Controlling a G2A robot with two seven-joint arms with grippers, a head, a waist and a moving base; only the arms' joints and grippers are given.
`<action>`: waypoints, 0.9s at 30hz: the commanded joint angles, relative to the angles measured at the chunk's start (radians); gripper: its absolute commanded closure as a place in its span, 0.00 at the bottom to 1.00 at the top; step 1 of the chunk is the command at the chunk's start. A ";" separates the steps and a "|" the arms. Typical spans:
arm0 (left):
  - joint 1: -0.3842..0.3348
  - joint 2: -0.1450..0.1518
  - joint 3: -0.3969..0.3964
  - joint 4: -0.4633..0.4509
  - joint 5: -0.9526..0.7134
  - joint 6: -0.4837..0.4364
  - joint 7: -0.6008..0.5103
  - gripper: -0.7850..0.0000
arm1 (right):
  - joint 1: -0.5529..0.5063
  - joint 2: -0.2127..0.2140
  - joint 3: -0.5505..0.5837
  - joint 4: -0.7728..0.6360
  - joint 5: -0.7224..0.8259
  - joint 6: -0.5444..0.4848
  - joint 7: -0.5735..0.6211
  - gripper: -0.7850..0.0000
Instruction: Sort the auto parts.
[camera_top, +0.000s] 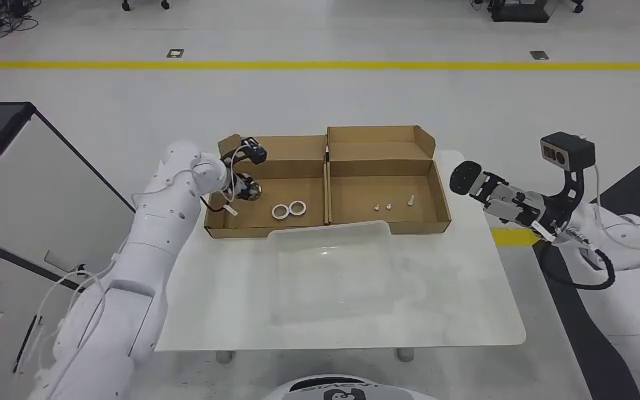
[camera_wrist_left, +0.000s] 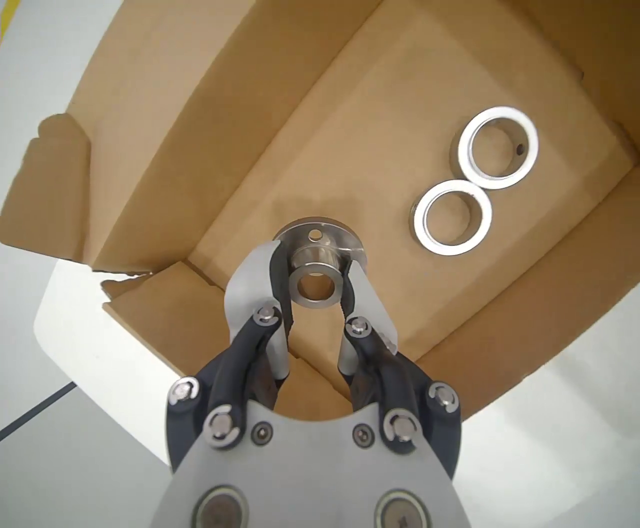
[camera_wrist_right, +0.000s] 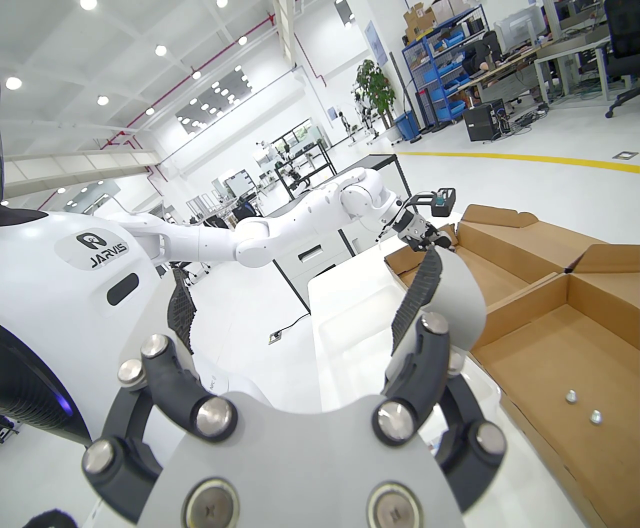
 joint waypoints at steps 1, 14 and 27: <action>-0.004 -0.003 0.016 0.018 0.013 0.000 0.010 1.00 | 0.000 0.000 0.000 0.000 0.000 0.000 0.000 0.00; -0.022 -0.015 0.075 0.092 0.040 0.016 0.060 0.60 | 0.000 0.000 0.000 0.000 0.000 0.000 0.000 0.00; -0.005 0.010 0.012 0.054 -0.058 -0.012 0.135 0.00 | 0.000 0.000 0.000 0.000 0.000 0.000 0.000 0.00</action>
